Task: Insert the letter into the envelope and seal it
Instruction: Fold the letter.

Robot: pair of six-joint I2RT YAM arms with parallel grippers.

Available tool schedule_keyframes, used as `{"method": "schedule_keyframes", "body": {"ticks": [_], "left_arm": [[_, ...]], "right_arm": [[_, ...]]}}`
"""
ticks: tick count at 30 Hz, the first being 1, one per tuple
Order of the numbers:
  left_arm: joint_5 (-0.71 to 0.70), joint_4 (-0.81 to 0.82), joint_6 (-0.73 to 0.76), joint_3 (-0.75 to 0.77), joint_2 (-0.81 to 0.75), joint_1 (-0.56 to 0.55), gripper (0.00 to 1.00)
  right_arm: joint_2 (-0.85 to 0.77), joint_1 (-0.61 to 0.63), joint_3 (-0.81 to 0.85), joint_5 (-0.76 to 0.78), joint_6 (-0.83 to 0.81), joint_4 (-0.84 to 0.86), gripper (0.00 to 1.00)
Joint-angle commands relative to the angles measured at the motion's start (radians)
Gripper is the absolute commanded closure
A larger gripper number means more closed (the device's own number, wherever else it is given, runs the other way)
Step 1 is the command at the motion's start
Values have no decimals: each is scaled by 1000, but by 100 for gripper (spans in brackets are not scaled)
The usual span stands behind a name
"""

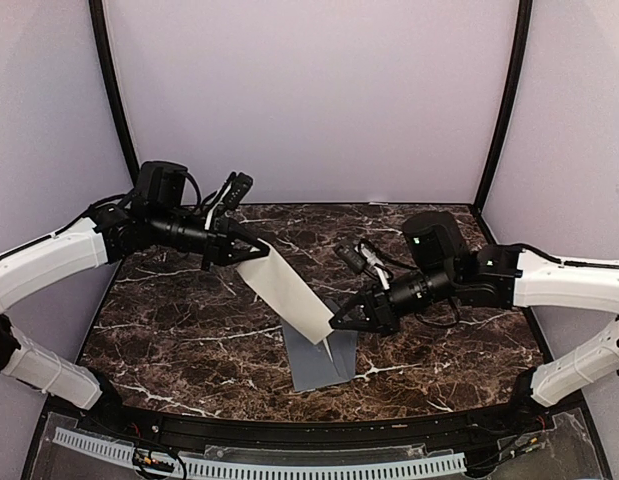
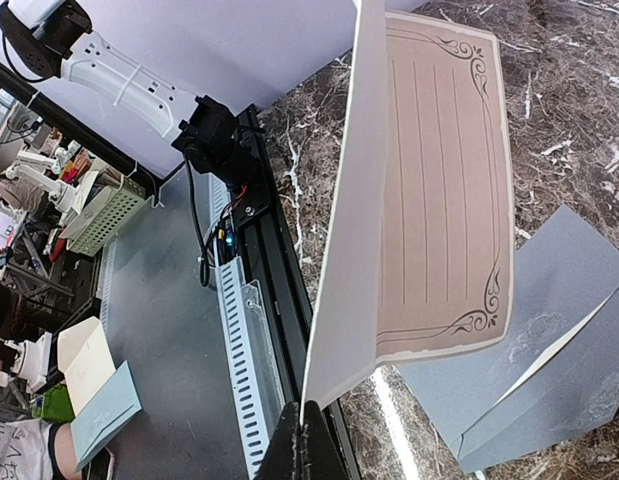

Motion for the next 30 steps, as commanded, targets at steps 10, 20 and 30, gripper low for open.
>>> {"method": "schedule_keyframes", "body": {"ticks": [10, 20, 30], "left_arm": [[-12, 13, 9, -2, -60, 30, 100], [125, 36, -15, -7, -42, 31, 100], [256, 45, -38, -2, -20, 30, 100]], "right_arm": [[-132, 4, -43, 112, 23, -40, 100], [-200, 1, -3, 269, 10, -14, 54], [-87, -7, 135, 262, -93, -72, 20]]}}
